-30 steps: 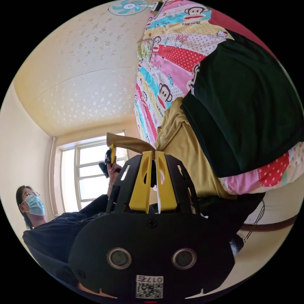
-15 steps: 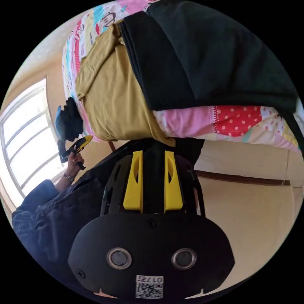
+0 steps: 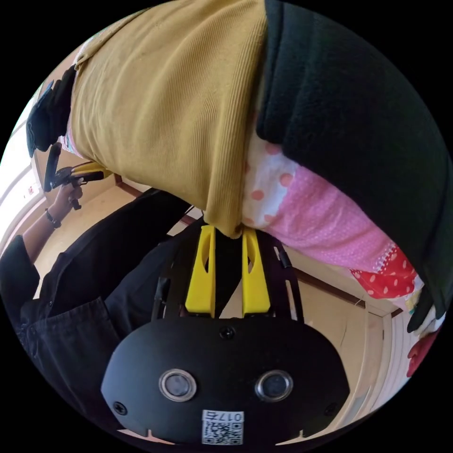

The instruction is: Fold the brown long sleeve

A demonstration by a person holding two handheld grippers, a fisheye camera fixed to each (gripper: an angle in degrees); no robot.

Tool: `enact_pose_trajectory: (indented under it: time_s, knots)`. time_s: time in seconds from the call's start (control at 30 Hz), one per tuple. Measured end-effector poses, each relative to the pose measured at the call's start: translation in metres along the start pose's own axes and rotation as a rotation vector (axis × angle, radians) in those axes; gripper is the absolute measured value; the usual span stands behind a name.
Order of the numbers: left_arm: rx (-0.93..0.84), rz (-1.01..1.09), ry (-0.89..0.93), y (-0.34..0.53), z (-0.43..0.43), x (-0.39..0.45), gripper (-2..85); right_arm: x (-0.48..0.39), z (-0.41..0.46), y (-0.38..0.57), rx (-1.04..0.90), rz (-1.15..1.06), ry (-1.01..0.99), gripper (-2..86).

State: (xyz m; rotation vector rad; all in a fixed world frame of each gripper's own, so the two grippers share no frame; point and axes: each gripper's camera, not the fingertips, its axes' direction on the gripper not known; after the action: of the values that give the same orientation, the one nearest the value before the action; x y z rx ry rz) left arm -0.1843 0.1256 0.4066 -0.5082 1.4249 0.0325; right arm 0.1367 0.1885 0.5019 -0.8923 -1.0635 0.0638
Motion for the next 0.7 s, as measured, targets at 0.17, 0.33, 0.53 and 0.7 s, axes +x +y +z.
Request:
enact_pose_trajectory:
  time_s: [0.17, 0.33, 0.53, 0.7]
  knots:
    - [-0.166, 0.049, 0.237, -0.004, -0.017, -0.024, -0.1, -0.001, -0.019, 0.033, 0.039, -0.127, -0.137, 3.5]
    - [-0.038, 0.272, 0.692, 0.055, -0.125, -0.038, -1.0, 0.029, -0.077, 0.106, 0.237, -0.205, -0.527, 3.0]
    - [0.350, 0.547, 1.018, 0.136, -0.278, -0.056, -0.9, 0.052, -0.152, 0.207, 0.681, -0.292, -0.779, 2.8]
    - [0.358, 0.330, 0.762, 0.140, -0.291, -0.082, 0.4, 0.052, -0.120, 0.229, 0.789, -0.233, -0.779, 2.7]
